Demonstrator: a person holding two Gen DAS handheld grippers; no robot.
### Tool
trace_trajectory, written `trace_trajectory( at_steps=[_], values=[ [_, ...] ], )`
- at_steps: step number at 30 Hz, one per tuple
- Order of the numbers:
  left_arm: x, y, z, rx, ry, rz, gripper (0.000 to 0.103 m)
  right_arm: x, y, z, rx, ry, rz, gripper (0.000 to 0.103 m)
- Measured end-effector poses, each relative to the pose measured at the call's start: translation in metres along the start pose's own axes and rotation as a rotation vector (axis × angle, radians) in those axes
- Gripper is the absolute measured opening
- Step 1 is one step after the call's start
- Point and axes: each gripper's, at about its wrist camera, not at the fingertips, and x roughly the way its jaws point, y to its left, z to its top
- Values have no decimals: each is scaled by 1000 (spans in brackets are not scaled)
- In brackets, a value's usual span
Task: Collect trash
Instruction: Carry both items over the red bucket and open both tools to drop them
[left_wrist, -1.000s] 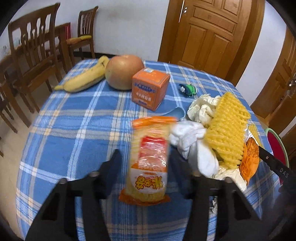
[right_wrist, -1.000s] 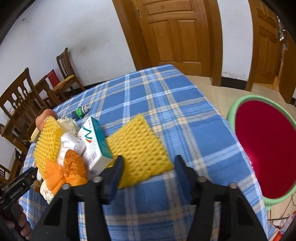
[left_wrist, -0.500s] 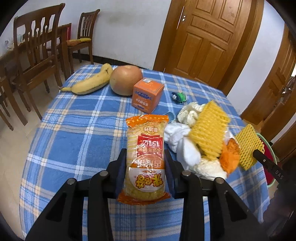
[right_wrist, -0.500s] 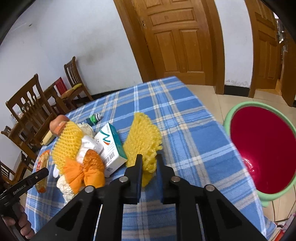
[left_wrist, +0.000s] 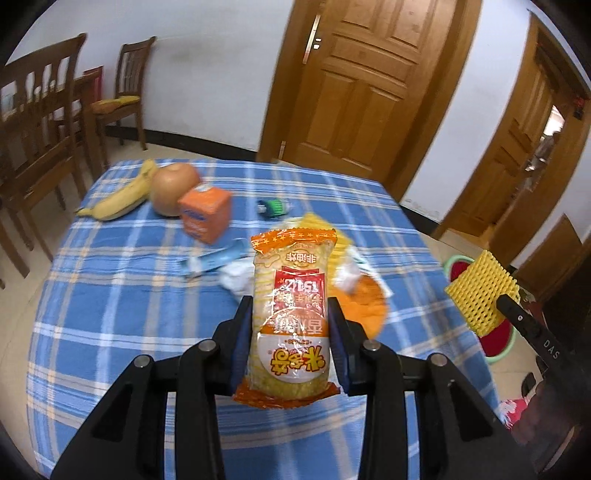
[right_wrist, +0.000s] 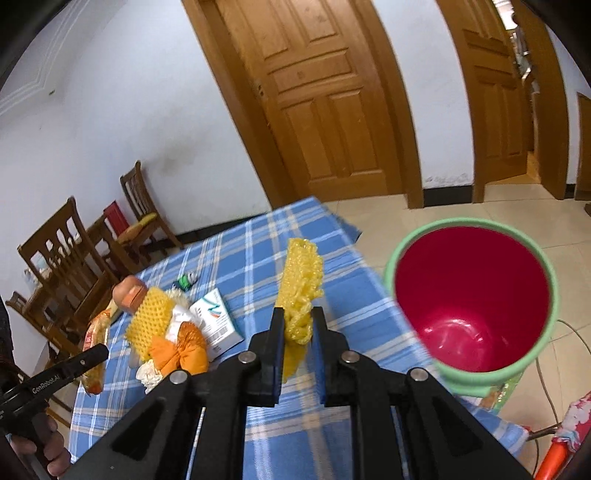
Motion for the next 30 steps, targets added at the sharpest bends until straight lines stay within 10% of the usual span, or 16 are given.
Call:
trace_trajectory(
  at_steps=[30],
  values=[
    [84, -194, 3, 288, 166, -237, 38, -27, -134, -4, 249, -74, -173, 16]
  ],
)
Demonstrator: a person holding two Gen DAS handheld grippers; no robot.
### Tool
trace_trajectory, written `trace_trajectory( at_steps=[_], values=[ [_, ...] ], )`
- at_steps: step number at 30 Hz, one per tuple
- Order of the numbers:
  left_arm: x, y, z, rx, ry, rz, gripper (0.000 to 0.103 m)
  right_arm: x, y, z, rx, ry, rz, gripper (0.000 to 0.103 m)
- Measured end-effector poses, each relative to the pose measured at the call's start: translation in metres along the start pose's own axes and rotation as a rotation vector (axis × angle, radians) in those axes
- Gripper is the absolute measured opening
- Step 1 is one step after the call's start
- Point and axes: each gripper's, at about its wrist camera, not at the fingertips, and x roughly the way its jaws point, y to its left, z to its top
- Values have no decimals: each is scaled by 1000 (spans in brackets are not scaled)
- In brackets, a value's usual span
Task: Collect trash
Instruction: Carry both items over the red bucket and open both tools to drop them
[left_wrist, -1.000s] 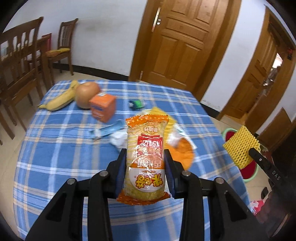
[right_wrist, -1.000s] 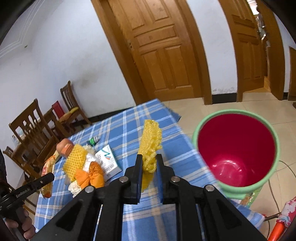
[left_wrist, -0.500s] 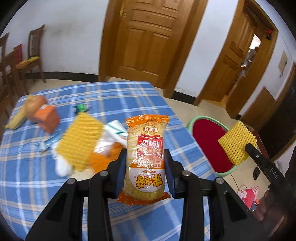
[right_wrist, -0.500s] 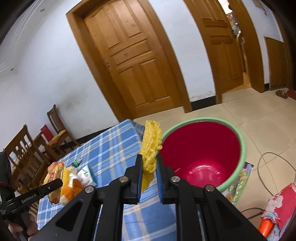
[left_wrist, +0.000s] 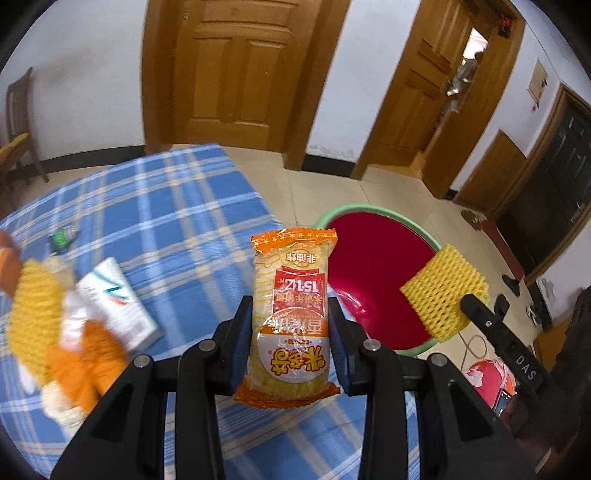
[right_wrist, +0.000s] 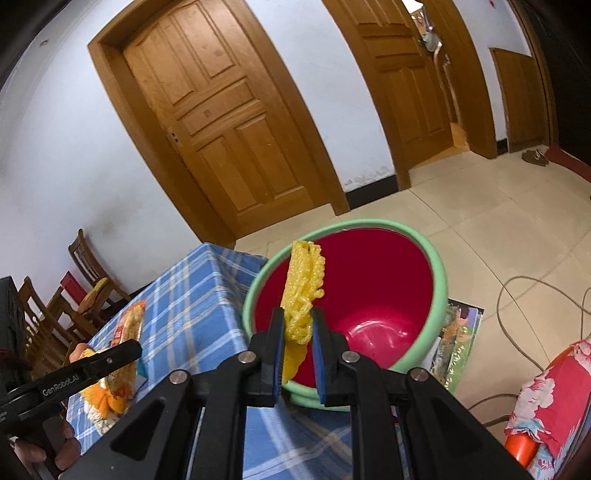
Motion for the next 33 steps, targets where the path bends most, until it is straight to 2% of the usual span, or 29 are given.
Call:
trace_trajectory(
  at_steps=[17, 27, 33],
  values=[
    [70, -54, 11, 105, 68, -48, 38, 25, -42, 1, 83, 53, -63, 19],
    [86, -58, 12, 111, 89, -45, 38, 23, -49, 2, 105, 43, -73, 34],
    [90, -60, 11, 117, 98, -44, 39, 18, -50, 4, 108, 27, -68, 36]
  ],
)
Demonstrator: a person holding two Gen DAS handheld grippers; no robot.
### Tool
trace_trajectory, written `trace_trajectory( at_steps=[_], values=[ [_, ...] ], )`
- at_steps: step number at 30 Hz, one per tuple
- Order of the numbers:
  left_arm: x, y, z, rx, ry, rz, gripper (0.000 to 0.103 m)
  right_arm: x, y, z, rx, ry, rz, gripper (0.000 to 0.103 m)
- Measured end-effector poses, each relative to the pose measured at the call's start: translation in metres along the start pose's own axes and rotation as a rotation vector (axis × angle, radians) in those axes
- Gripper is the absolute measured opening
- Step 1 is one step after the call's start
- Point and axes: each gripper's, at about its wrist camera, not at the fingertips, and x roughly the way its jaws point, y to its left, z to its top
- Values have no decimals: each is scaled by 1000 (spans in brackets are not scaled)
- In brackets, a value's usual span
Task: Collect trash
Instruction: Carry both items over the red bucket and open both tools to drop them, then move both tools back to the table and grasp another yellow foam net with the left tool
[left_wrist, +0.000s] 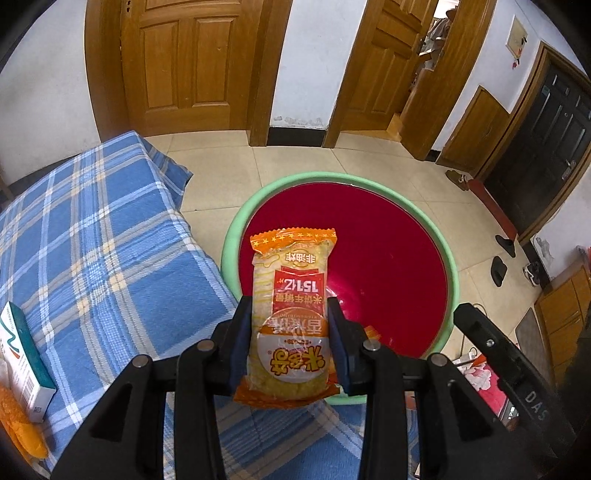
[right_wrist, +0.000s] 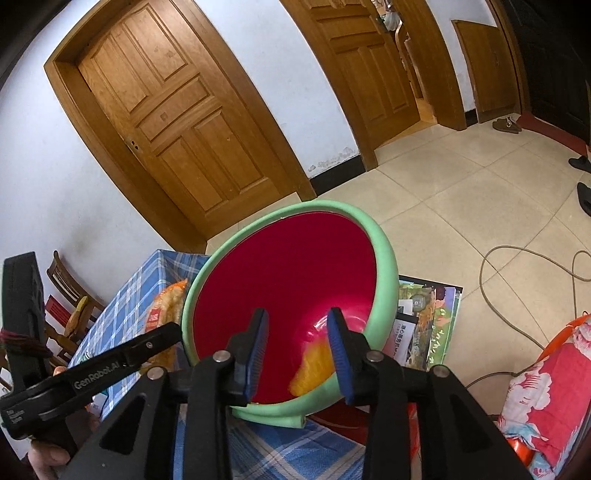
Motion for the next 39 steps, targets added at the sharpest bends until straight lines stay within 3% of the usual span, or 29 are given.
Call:
trace_trajectory(
  at_steps=[4, 23, 30, 39],
  values=[
    [-3, -1, 0, 0, -8, 9, 59, -4, 0, 3, 3, -12, -1, 38],
    [-41, 24, -5, -67, -67, 40, 60, -20, 14, -1, -19, -25, 37, 40],
    [-67, 42, -15, -107, -98, 70, 68, -28, 26, -6, -36, -23, 64, 44],
    [-97, 70, -29, -152, -132, 104, 71, -34, 49, -15, -71, -13, 94, 48]
  ],
)
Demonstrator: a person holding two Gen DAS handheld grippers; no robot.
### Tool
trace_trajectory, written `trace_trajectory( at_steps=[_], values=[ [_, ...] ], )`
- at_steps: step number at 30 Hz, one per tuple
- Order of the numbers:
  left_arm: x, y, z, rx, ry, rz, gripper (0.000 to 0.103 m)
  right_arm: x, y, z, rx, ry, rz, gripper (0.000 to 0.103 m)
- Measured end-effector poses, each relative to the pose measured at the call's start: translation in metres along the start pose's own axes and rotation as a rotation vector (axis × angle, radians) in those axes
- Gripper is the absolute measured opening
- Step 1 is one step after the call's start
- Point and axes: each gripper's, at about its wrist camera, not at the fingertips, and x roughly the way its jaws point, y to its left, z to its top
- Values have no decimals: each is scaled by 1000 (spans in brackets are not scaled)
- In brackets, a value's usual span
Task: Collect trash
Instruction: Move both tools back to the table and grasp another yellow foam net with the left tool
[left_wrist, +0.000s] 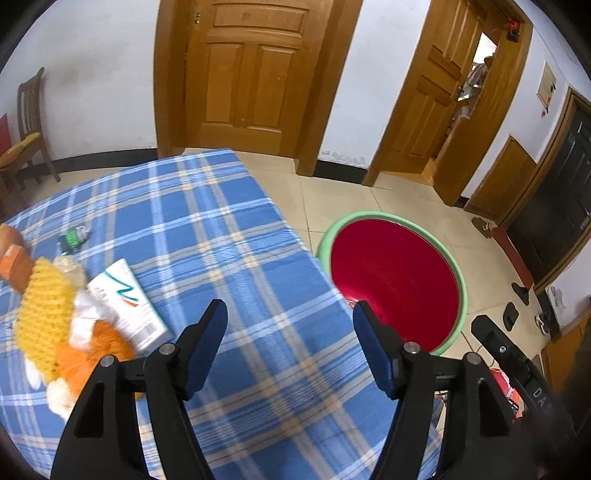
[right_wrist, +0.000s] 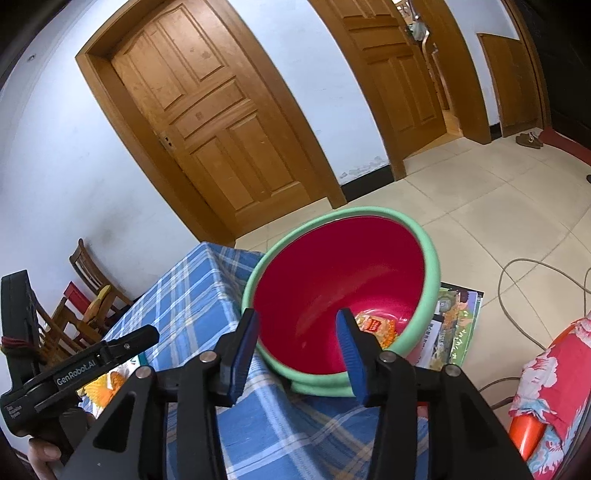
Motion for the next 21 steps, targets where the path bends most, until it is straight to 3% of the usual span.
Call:
trace_trajectory(
  at_steps=[21],
  values=[
    [-43, 94, -5, -117, -72, 147, 71, 10, 47, -19, -78, 57, 44, 61]
  ],
)
